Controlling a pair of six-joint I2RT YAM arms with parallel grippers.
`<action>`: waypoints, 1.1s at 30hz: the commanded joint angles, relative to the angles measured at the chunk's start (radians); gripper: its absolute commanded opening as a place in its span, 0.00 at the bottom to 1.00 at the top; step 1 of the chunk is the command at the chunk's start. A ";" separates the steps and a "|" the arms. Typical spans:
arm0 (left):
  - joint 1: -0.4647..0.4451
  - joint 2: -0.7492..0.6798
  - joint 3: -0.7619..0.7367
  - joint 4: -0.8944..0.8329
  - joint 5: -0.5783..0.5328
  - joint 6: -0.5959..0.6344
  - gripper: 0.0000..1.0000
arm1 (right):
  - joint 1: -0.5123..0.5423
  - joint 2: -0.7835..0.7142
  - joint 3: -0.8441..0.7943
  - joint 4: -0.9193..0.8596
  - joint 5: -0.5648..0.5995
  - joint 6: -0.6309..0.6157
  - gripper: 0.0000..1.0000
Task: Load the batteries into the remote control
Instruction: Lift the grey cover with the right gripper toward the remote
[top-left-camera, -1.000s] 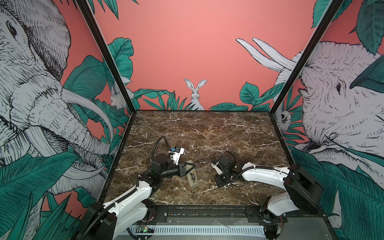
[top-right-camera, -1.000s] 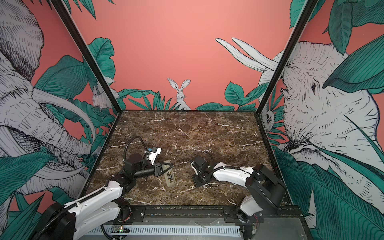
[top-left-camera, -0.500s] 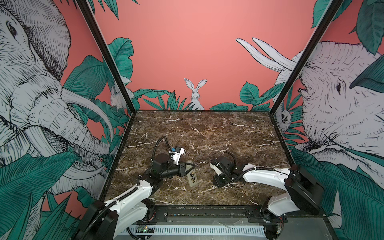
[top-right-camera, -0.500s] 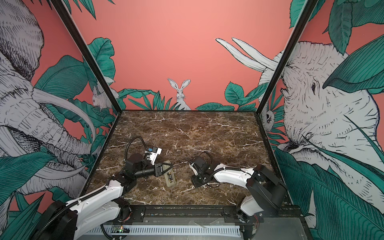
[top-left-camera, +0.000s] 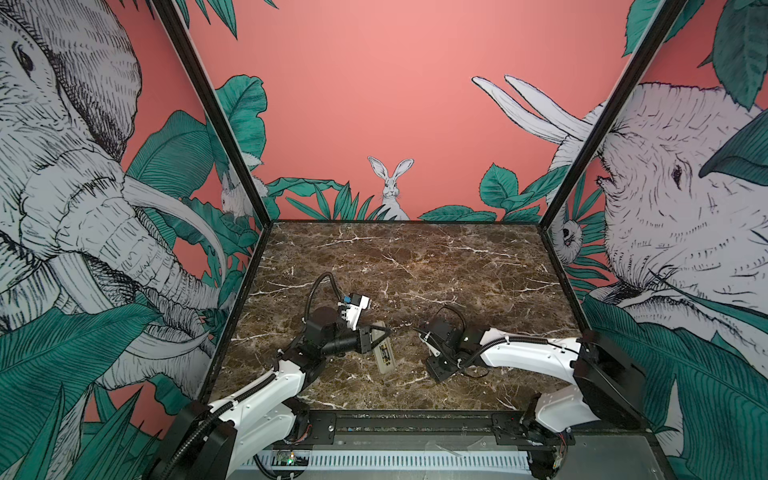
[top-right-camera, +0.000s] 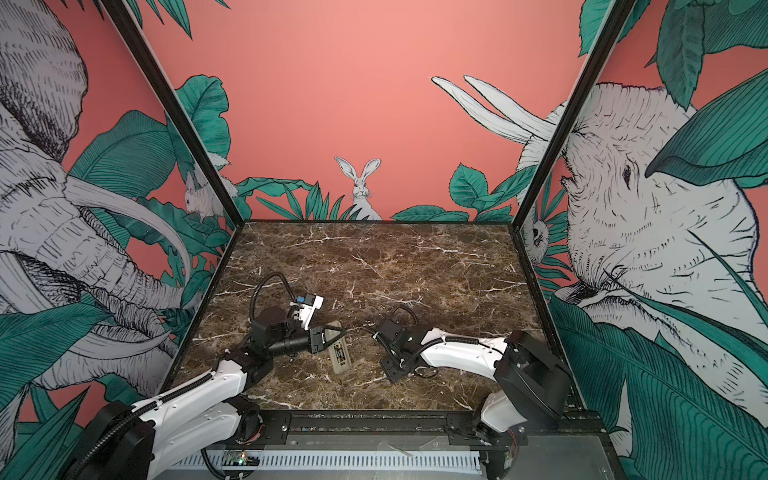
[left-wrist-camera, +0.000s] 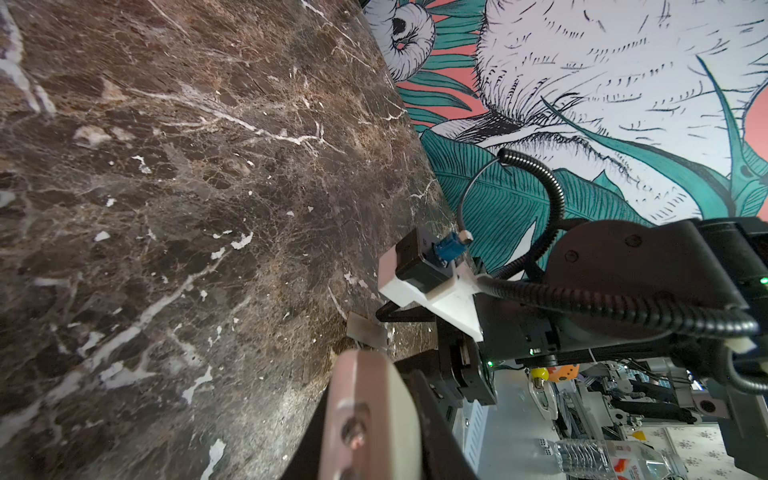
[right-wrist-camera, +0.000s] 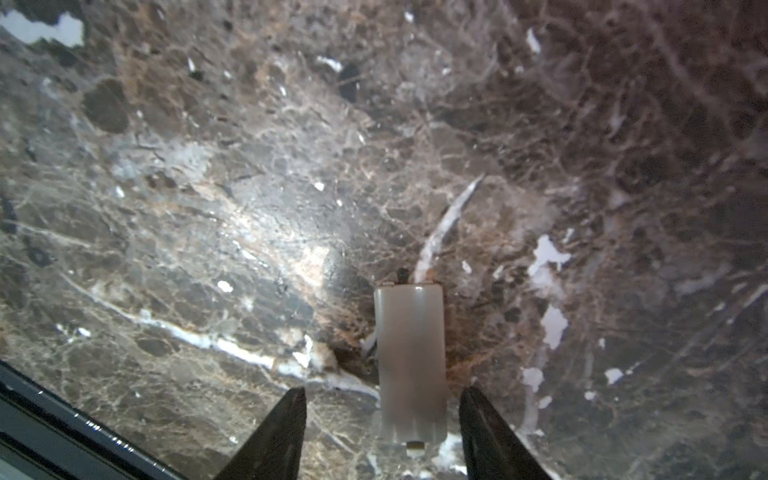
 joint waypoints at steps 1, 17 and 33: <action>-0.002 -0.017 0.000 0.012 -0.003 0.004 0.00 | 0.012 0.025 0.021 -0.066 0.056 0.004 0.58; -0.002 -0.011 -0.008 0.025 -0.003 -0.002 0.00 | 0.044 0.096 0.052 -0.084 0.062 -0.002 0.48; -0.001 -0.007 -0.009 0.041 -0.004 -0.016 0.00 | 0.048 0.056 0.026 -0.104 0.080 0.031 0.37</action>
